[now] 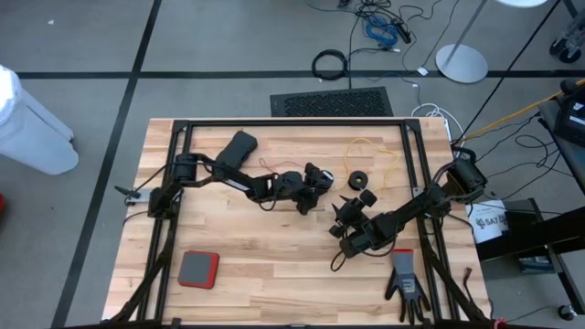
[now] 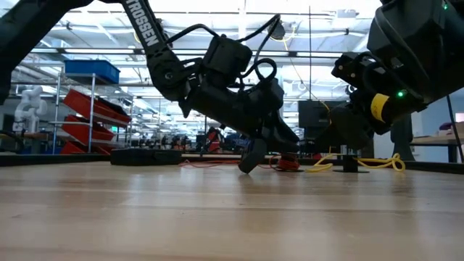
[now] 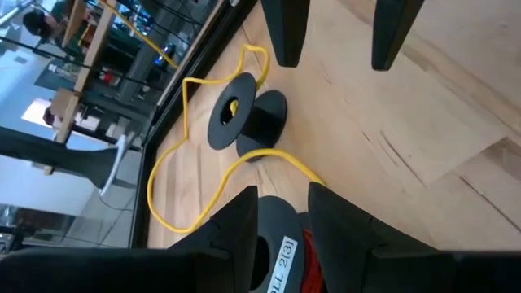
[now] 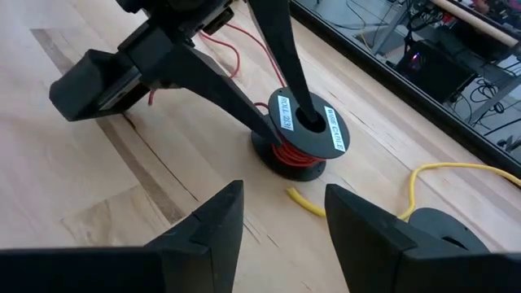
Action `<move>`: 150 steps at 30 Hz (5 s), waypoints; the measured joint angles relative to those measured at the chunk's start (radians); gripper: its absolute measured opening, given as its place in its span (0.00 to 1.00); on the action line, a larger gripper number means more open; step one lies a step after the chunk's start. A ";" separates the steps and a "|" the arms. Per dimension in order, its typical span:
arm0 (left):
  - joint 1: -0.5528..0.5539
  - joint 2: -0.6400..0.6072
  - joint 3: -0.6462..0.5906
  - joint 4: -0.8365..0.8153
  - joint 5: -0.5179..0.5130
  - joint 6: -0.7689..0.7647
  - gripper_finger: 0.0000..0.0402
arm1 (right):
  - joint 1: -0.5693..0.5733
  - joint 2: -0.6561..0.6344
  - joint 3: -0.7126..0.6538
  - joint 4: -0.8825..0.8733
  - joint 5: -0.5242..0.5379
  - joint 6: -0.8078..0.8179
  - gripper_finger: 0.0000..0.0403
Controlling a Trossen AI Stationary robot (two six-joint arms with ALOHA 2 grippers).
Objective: Coil cords
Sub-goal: Coil the red wire onto the black spool
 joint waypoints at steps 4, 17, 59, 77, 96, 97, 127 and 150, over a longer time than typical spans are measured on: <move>0.004 0.000 0.000 -0.004 -0.001 0.000 0.29 | 0.000 0.000 0.000 0.001 0.000 -0.001 0.40; 0.046 -0.004 0.002 -0.083 0.057 -0.034 0.29 | -0.001 0.000 0.000 0.008 0.022 -0.002 0.40; 0.058 0.064 0.136 -0.177 -0.048 -0.050 0.02 | -0.003 0.000 0.000 0.017 0.025 -0.003 0.40; 0.046 0.065 0.135 -0.169 -0.069 -0.050 0.00 | -0.101 0.001 -0.012 -0.095 0.097 -0.122 0.40; 0.017 0.061 0.134 -0.185 -0.138 -0.049 0.02 | -0.245 0.001 -0.217 0.568 -0.047 -0.742 0.40; 0.013 0.057 0.134 -0.190 -0.138 -0.050 0.04 | -0.253 0.000 -0.220 0.583 -0.076 -0.756 0.40; 0.093 0.032 0.134 -0.273 -0.093 -0.113 0.35 | -0.280 0.001 -0.225 0.637 -0.145 -0.746 0.40; 0.082 0.052 0.135 -0.224 -0.112 -0.021 0.02 | -0.280 0.001 -0.225 0.670 -0.144 -0.733 0.40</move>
